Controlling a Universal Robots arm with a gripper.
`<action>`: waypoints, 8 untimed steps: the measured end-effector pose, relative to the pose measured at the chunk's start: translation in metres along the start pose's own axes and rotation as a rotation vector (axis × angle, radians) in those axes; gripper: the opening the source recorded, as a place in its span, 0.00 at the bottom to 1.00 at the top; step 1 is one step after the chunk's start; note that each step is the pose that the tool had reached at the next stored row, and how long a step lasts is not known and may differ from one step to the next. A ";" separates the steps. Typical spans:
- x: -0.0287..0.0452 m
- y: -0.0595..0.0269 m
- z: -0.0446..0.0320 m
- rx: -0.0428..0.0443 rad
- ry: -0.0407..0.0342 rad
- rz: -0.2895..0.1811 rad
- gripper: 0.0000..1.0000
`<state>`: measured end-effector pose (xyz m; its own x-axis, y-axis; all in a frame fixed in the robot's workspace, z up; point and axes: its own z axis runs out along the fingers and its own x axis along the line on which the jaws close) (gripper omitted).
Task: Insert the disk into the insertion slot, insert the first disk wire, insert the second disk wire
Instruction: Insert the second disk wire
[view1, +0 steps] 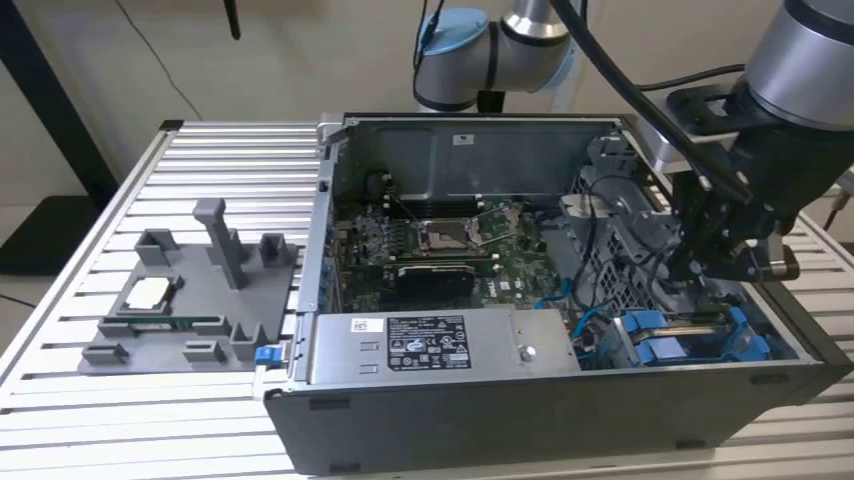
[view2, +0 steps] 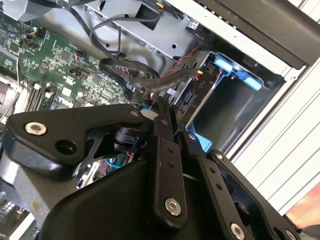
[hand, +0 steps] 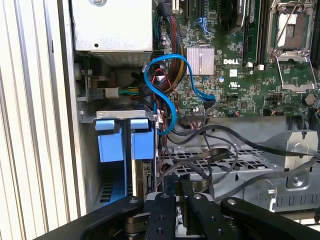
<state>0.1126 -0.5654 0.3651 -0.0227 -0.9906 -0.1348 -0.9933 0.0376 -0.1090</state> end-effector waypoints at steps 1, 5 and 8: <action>0.0001 0.0000 0.0004 0.0000 0.0009 0.000 0.16; 0.0003 0.0002 0.0022 0.0001 0.0025 0.000 0.16; 0.0004 0.0003 0.0024 0.0001 0.0026 0.000 0.16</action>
<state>0.1126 -0.5654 0.3626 -0.0227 -0.9910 -0.1322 -0.9933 0.0373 -0.1091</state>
